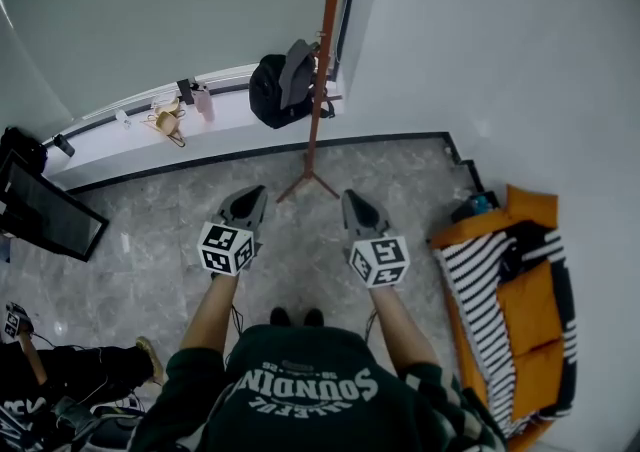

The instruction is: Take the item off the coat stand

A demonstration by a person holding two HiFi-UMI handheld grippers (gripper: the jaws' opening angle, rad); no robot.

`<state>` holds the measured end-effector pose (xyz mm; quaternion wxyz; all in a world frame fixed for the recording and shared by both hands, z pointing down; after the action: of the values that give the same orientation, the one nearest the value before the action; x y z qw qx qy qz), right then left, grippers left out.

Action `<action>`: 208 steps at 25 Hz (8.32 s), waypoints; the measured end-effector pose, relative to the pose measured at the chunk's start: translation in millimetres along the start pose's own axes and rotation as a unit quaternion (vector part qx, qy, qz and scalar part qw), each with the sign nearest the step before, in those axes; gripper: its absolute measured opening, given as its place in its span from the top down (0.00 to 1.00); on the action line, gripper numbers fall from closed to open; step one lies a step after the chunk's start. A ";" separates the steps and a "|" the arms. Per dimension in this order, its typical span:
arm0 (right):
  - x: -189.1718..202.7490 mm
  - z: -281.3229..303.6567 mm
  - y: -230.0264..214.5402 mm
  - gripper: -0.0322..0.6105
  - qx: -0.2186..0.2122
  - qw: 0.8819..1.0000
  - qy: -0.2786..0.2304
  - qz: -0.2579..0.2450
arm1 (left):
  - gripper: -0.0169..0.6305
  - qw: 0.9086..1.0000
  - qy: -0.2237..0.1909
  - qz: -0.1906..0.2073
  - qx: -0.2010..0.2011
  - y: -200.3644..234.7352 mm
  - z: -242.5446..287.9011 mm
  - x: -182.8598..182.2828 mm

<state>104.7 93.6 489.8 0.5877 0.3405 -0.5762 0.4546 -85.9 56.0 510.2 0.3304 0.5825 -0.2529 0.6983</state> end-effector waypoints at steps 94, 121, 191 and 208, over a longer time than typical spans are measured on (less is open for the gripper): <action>-36.9 329.0 -139.7 0.95 0.061 0.998 0.026 0.004 | 0.60 0.997 -0.021 0.005 0.079 245.3 324.2 -68.1; -16.4 314.9 -153.0 0.95 0.082 0.995 0.054 0.022 | 0.60 0.988 0.052 0.069 0.125 246.1 425.4 -43.7; -16.3 323.1 -138.3 0.95 0.055 0.997 0.047 0.017 | 0.92 0.997 0.043 0.053 0.045 337.6 367.1 -81.1; -14.6 332.2 -122.9 0.95 0.049 0.998 0.036 0.010 | 0.92 0.997 -0.003 0.039 0.073 277.2 292.2 -84.4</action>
<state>97.6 -259.0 525.1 0.5860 0.3470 -0.5350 0.5000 -98.0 -355.0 492.8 0.2590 0.5969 -0.2251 0.7253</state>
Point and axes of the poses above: the fingertips, and each gripper's own axes: z forward along the fingers, y to its left, x out of its underside, the point moved 1 cm from there along -z, backward along the fingers, and after that the axes turned 3 degrees about z, right-handed, at the moved point
